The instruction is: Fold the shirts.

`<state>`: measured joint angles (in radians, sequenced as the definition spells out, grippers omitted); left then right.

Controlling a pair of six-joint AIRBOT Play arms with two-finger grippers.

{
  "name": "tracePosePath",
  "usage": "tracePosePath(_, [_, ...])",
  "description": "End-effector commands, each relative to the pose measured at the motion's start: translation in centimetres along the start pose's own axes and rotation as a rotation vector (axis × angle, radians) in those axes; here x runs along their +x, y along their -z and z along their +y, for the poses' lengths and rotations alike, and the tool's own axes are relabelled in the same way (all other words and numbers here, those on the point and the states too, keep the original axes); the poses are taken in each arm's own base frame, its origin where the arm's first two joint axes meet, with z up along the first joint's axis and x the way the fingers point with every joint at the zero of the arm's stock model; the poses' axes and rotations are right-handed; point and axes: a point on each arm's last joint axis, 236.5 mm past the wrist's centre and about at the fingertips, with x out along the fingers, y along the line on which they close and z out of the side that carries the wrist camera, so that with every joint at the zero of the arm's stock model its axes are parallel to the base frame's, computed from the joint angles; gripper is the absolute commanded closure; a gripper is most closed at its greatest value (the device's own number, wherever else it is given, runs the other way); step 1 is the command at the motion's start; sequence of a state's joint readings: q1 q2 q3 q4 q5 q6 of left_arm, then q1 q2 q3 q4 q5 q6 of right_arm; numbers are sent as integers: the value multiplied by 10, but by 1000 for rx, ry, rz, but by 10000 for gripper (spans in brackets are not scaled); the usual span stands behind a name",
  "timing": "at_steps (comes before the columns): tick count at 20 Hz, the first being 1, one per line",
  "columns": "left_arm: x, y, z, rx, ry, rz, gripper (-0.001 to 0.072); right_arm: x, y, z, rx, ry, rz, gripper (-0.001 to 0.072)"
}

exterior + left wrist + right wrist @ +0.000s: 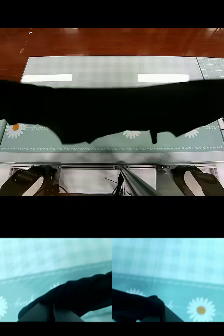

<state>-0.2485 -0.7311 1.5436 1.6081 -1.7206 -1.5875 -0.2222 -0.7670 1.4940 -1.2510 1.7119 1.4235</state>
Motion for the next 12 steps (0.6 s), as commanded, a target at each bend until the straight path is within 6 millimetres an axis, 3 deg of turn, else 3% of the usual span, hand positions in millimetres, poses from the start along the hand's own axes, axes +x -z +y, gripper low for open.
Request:
tracePosePath(1, [47,29,-13,87,57,238,684,51,46,-1,-16,-32,300,687])
tracePosePath(4, [105,25,-16,174,70,281,684,117,59,-32,-56,44,455,686])
tracePosePath(8, [198,25,-19,188,74,304,684,204,35,-61,-17,70,438,686])
tracePosePath(12, [276,28,-22,140,66,302,684,279,24,-69,40,40,407,686])
